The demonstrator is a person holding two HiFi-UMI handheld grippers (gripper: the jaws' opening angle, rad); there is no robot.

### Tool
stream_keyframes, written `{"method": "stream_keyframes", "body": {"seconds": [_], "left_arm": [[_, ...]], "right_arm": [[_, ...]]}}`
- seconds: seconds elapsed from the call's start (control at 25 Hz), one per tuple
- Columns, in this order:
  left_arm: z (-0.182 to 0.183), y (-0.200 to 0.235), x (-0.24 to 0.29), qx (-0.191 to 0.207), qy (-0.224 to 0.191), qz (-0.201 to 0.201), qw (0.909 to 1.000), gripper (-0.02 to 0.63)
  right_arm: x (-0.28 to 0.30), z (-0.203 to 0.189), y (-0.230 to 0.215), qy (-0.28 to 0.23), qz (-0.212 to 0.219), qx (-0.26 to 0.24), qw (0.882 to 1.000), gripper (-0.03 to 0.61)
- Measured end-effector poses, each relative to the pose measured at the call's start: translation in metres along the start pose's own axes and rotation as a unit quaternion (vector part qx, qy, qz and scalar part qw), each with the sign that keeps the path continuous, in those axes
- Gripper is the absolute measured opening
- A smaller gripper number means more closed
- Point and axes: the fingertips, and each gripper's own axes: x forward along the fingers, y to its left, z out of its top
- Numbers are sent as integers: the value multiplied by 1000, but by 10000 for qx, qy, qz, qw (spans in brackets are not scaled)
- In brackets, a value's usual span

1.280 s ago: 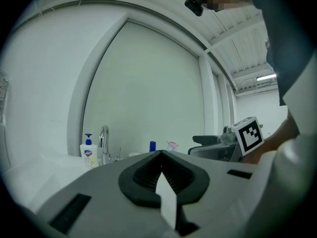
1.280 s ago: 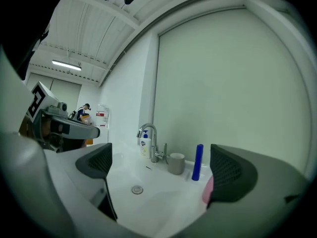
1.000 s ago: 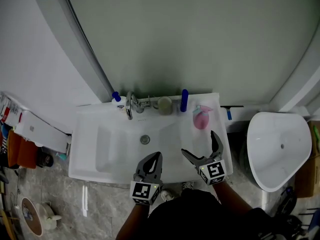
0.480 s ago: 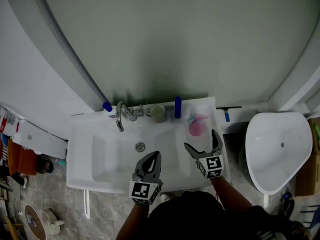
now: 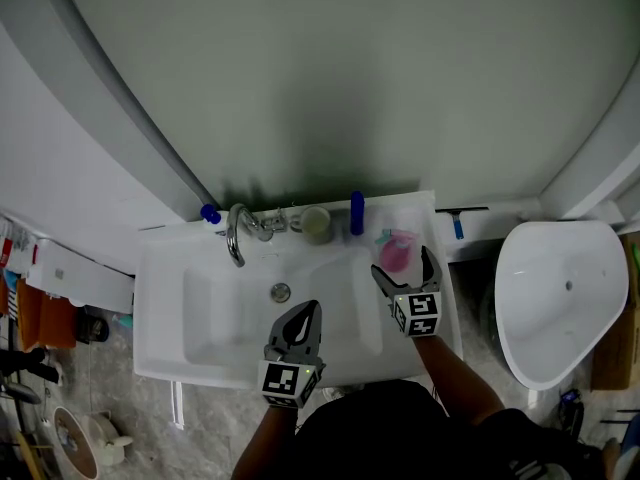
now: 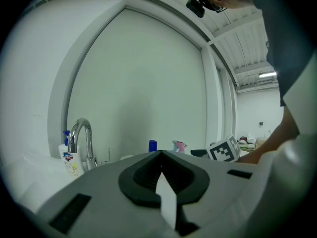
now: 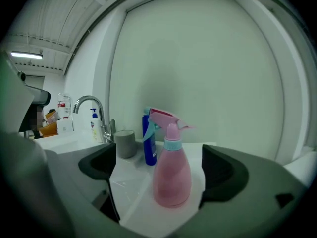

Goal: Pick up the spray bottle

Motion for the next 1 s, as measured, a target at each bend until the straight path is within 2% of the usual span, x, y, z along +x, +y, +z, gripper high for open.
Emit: {"method": "stream_keyframes", "body": {"seconds": [0.28, 0.48, 1.0], "left_arm": [[-4, 6, 1, -43, 52, 43, 10000, -3], [-3, 12, 1, -97, 39, 97, 9999, -5], [-3, 0, 5, -162, 63, -78, 9998, -3]], "right_arm": [[19, 3, -9, -3, -237, -122, 9996, 430], [24, 4, -14, -22, -369, -269, 9990, 370], [20, 14, -25, -227, -705, -510, 9960, 153]]}}
